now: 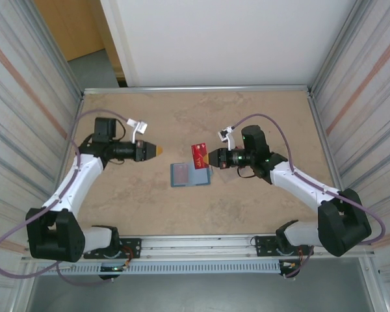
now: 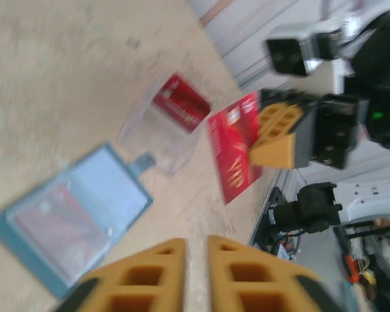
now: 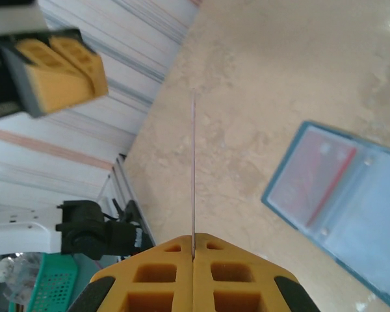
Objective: Put the credit cards into the card holder
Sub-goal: Move the card holder to the center of the table.
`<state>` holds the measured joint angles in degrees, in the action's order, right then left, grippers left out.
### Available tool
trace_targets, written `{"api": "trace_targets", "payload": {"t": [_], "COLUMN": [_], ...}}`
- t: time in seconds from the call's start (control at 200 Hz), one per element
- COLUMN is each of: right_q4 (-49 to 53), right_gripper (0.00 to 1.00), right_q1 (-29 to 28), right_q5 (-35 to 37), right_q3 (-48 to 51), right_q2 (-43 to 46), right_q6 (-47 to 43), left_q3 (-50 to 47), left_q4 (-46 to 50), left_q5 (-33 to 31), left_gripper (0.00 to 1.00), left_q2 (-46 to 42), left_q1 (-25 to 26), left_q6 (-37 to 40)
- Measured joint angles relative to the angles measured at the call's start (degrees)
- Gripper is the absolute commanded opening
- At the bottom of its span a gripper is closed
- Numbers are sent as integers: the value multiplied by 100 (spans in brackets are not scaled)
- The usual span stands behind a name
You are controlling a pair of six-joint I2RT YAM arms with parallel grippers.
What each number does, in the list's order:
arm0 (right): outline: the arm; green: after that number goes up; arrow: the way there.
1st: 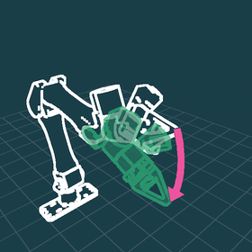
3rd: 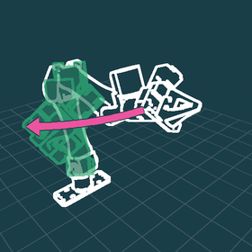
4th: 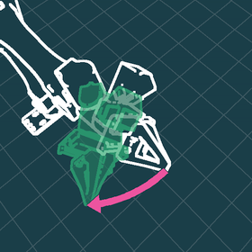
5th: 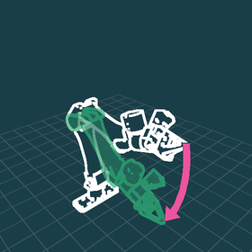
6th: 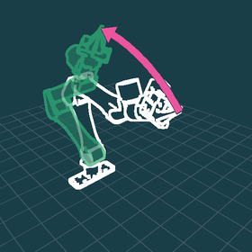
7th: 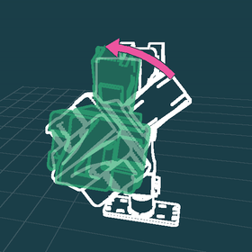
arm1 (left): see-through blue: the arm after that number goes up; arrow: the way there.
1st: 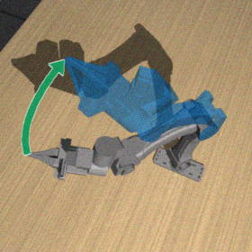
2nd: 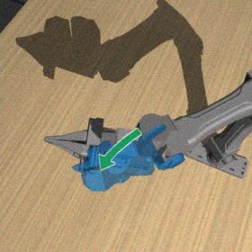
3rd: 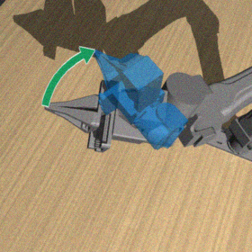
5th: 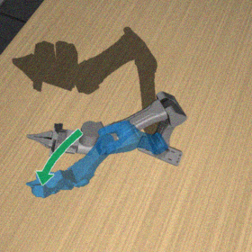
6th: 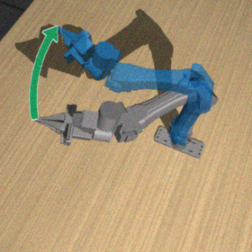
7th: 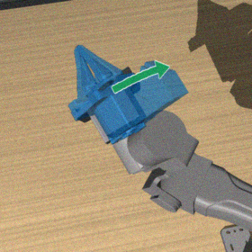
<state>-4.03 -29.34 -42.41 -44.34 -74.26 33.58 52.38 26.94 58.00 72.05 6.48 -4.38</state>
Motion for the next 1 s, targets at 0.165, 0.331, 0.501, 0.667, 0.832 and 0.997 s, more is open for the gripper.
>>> {"api": "trace_targets", "payload": {"t": [0.165, 0.331, 0.501, 0.667, 0.832, 0.997], "right_q4": [306, 365, 516, 800, 896, 935], "right_gripper": [0, 0, 0, 0, 0, 0], "right_q1": [0, -72, -118, -118, -118, -136], "right_q5": [352, 509, 546, 514, 490, 459], "right_q3": [2, 2, 0, -59, -133, -437], "right_q2": [-22, -227, -531, -988, -1377, -1777], "right_q6": [0, 9, 83, 179, 247, 337], "left_q3": [-789, -863, -951, -1058, -940, -616], "left_q4": [-411, -861, -1178, -1471, -1515, -1488], "left_q5": [-555, -870, -1180, -1340, -1379, -1443], "left_gripper": [0, 0, 0, 0, 0, 0], "left_q2": [348, 728, 1012, 1335, 1788, 2087], "left_q1": [39, 452, 820, 935, 1287, 1346], "left_q6": [-557, -994, -1427, -1871, -2055, -2124]}}
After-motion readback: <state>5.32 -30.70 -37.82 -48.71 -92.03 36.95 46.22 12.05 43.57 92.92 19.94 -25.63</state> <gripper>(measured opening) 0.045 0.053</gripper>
